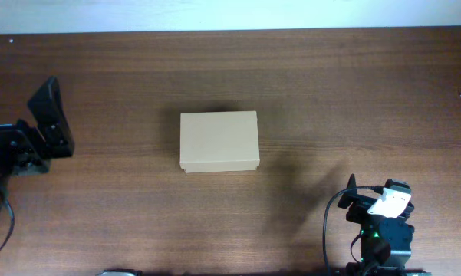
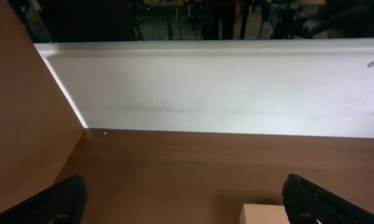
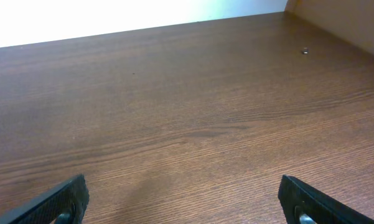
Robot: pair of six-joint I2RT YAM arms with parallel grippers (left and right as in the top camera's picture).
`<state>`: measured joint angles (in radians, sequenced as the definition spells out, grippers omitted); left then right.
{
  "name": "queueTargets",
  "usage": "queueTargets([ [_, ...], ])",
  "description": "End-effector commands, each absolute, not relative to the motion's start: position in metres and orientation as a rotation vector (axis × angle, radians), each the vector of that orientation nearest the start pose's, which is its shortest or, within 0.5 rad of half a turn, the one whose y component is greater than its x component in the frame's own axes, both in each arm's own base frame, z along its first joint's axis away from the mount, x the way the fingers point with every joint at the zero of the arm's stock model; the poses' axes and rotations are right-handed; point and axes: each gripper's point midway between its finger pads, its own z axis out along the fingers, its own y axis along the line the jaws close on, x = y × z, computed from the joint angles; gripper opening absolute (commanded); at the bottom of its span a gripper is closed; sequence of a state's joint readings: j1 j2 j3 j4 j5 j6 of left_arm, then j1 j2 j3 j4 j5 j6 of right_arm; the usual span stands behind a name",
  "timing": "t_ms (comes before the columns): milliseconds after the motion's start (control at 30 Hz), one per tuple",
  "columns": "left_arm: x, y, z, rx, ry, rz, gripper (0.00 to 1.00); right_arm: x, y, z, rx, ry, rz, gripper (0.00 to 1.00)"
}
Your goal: Pack container
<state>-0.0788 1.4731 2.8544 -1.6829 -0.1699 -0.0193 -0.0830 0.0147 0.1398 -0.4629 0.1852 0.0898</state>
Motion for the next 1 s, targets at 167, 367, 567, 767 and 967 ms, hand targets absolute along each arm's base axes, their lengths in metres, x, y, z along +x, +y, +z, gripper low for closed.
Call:
queueTargets([
  [167,0.203,0.022,0.581,-0.084,1.68,0.141,1.0,0.217,-0.054,0.127,0.303,1.873,-0.192,0.99],
  [367,0.217,0.021,0.559,-0.103,1.512,0.12,1.0,0.217,-0.054,0.127,0.303,1.873,-0.192,0.99],
  [567,0.23,0.02,0.484,-0.111,1.44,0.111,1.0,0.217,-0.054,0.127,0.303,1.873,-0.192,0.99],
  [767,0.248,0.019,0.363,-0.101,1.535,0.124,1.0,0.217,-0.054,0.127,0.303,1.873,-0.192,0.99],
  [967,0.26,0.02,0.275,-0.108,1.533,0.131,1.0,0.217,-0.054,0.127,0.303,1.873,-0.192,0.99],
])
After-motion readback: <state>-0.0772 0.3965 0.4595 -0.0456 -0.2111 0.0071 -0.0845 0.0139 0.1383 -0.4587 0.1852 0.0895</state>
